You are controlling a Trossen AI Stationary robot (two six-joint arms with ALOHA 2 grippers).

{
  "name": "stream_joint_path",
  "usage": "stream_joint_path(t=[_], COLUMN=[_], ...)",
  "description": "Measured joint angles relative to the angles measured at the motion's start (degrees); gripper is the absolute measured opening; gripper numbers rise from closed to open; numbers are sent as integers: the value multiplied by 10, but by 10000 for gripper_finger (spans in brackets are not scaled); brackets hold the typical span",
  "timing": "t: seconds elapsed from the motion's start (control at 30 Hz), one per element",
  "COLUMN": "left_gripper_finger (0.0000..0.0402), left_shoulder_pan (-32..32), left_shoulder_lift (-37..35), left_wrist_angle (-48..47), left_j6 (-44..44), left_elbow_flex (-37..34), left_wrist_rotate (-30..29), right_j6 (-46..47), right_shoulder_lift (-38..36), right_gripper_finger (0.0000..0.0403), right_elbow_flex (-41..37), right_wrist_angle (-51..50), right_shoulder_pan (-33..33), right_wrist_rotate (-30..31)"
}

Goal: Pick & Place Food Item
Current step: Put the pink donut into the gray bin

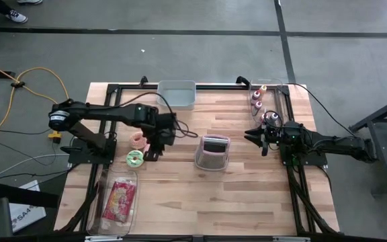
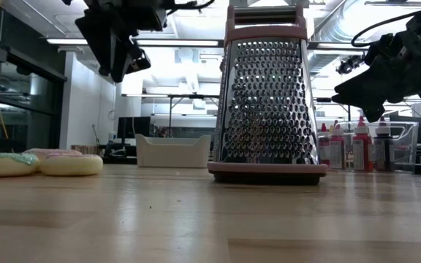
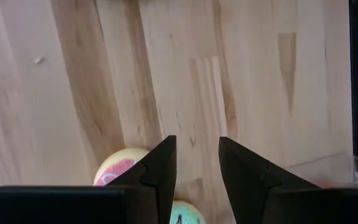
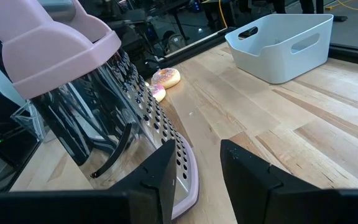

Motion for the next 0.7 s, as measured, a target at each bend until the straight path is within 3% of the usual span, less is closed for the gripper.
stream_joint_path(t=[0.17,0.5,0.7], left_gripper_finger=[116,116,116], left_shoulder_pan=[35,56,78], left_shoulder_lift=[-18,-68,-98], left_wrist_angle=[-21,-56,-52], left_j6=[23,27,27], left_elbow_flex=[0,-1,-48], left_wrist_rotate=[11,-34,-35], right_j6=[0,0,0], right_shoulder_lift=[0,0,0], right_gripper_finger=[114,114,114], right_elbow_flex=[0,0,0], right_wrist_angle=[0,0,0], right_shoulder_pan=[0,0,0], right_wrist_rotate=[0,0,0])
